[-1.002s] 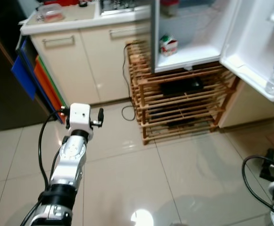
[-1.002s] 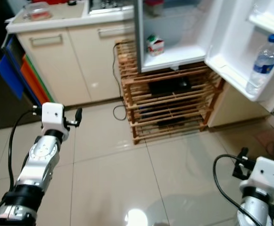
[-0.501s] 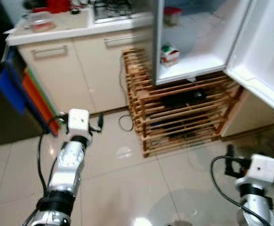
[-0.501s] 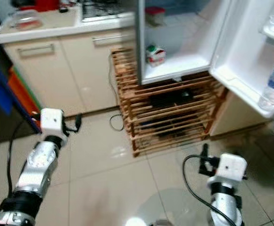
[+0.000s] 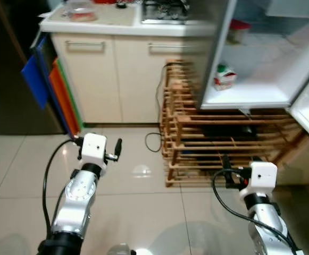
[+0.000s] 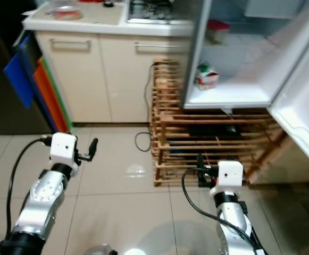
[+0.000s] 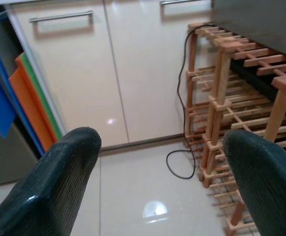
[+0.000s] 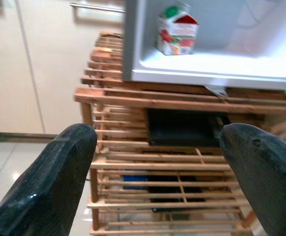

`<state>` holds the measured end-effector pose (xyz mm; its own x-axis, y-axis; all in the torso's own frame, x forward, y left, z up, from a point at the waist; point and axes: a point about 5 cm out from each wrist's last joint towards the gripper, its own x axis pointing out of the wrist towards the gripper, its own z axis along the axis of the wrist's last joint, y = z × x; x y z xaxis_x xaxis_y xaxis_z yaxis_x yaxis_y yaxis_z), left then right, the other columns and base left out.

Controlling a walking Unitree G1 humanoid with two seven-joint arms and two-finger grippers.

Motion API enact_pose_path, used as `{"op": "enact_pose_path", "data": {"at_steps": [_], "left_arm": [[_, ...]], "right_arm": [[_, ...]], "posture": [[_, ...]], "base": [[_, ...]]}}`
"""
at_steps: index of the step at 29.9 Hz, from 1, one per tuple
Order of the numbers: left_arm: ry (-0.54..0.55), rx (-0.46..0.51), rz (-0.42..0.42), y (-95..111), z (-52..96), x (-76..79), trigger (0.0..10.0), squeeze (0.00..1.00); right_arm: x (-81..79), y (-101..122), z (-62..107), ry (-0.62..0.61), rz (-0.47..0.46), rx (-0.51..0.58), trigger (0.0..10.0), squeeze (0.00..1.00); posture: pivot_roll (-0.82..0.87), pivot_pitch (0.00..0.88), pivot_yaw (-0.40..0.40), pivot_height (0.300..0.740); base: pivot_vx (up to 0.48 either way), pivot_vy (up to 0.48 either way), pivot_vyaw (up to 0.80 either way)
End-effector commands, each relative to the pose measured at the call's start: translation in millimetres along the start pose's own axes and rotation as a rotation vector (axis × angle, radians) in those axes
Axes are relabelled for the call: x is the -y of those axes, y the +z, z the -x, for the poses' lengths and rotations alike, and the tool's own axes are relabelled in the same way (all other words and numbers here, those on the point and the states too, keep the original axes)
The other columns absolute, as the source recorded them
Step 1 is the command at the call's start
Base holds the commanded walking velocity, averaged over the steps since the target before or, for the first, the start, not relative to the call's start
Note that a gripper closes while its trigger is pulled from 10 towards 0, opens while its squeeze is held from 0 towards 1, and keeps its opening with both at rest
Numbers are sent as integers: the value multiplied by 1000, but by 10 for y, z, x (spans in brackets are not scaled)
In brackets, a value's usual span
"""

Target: Restocking fridge

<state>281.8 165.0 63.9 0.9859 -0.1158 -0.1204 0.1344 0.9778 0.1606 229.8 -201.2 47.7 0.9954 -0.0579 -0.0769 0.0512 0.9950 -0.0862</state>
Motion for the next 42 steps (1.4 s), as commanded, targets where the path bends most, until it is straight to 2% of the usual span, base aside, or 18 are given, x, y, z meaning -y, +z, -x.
{"op": "enact_pose_path", "data": {"at_steps": [1, 4, 5, 8, 12, 14, 18, 24, 35, 42], "left_arm": [[-1, 29, 1, 95, -32, 27, 10000, 0], [3, 7, 99, 58, -75, 70, 10000, 0], [14, -32, 184, -23, -78, 74, 10000, 0], [23, -120, 333, -191, -52, 118, 10000, 0], [-82, -91, 266, -126, -54, 306, 10000, 0], [-98, -71, 242, -80, -62, 331, 10000, 0], [-95, -46, 223, -29, -86, 246, 10000, 0], [-92, -31, 164, -19, -53, 206, 10000, 0], [-65, -30, 173, -19, -71, 215, 10000, 0], [-41, -31, 171, -34, -71, 204, 10000, 0]], "right_arm": [[37, -34, -13, -1, 10, -21, 10000, 0], [83, -17, -111, -37, -24, -8, 10000, 0], [89, 34, -154, -42, -28, 11, 10000, 0], [102, 133, -203, -53, -40, 50, 10000, 0], [100, 200, -218, -67, -49, 69, 10000, 0], [86, 218, -212, -63, -49, 75, 10000, 0], [76, 159, -153, -68, -48, 55, 10000, 0], [62, 89, -99, -82, -51, 26, 10000, 0], [118, 82, -114, -64, -24, 17, 10000, 0], [154, 41, -80, -52, 4, 3, 10000, 0]], "posture": [[178, 0, -40, 732], [147, 0, -33, 732], [116, 0, -22, 732], [87, 0, -16, 732], [62, 0, -1, 732], [58, 0, 5, 732], [60, 10, 12, 732], [84, 12, 28, 732], [78, 4, 2, 732], [58, 0, 6, 732]], "base": [[0, 0, 0], [0, 0, 0], [0, 0, 0], [0, 0, 0], [0, 0, 0], [0, 0, 0], [0, -321, 0], [0, -480, 0], [0, -480, 0], [0, 0, 0]]}}
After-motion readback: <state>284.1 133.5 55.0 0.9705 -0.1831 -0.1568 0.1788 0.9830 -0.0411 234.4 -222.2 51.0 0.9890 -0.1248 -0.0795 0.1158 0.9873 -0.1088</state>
